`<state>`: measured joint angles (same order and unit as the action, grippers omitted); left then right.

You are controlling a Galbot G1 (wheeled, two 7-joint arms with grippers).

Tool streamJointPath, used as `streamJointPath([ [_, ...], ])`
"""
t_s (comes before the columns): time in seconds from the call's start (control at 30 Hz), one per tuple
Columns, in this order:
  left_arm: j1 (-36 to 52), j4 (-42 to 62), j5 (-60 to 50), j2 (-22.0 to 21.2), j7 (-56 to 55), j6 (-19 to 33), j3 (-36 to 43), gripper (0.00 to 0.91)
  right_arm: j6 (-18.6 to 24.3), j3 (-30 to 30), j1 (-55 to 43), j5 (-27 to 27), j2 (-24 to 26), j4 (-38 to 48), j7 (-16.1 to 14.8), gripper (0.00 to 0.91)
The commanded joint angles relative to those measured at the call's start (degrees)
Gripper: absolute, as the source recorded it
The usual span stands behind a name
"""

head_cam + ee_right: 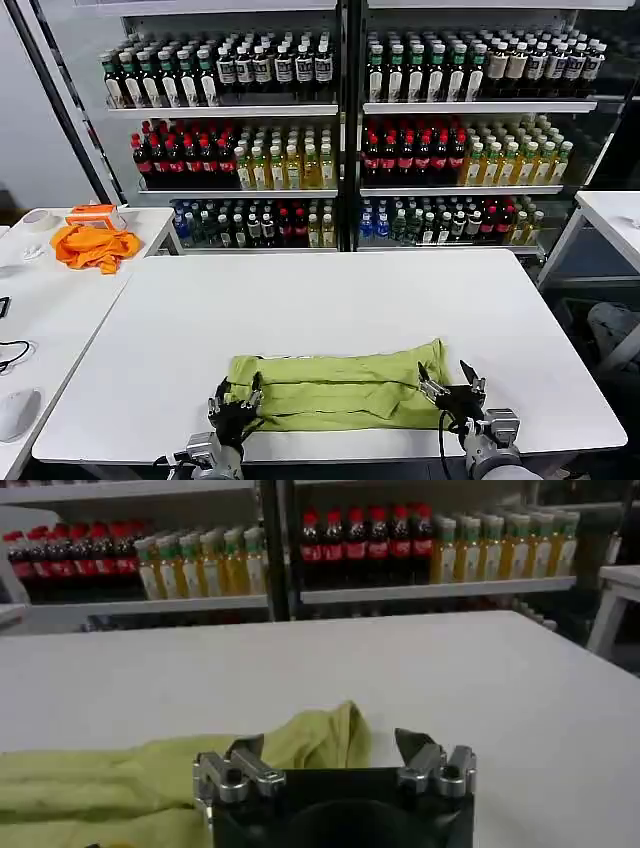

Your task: Fold and organize the clothes.

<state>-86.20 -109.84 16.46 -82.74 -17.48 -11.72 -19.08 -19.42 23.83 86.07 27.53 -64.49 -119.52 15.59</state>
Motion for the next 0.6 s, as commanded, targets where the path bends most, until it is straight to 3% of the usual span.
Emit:
streamJointPath([
  [0.03, -1.02, -0.10, 1.01, -1.47, -0.08, 0.23, -0.11, 0.030, 0.47, 0.17, 0.21, 0.06, 0.06, -0.35, 0.04, 0.907],
  [0.6, -1.62, -5.59, 8.72, 3.73, 2.06, 1.32, -6.79, 0.020, 0.32, 0.26, 0.10, 1.80, -0.39, -1.63, 0.60, 0.907],
])
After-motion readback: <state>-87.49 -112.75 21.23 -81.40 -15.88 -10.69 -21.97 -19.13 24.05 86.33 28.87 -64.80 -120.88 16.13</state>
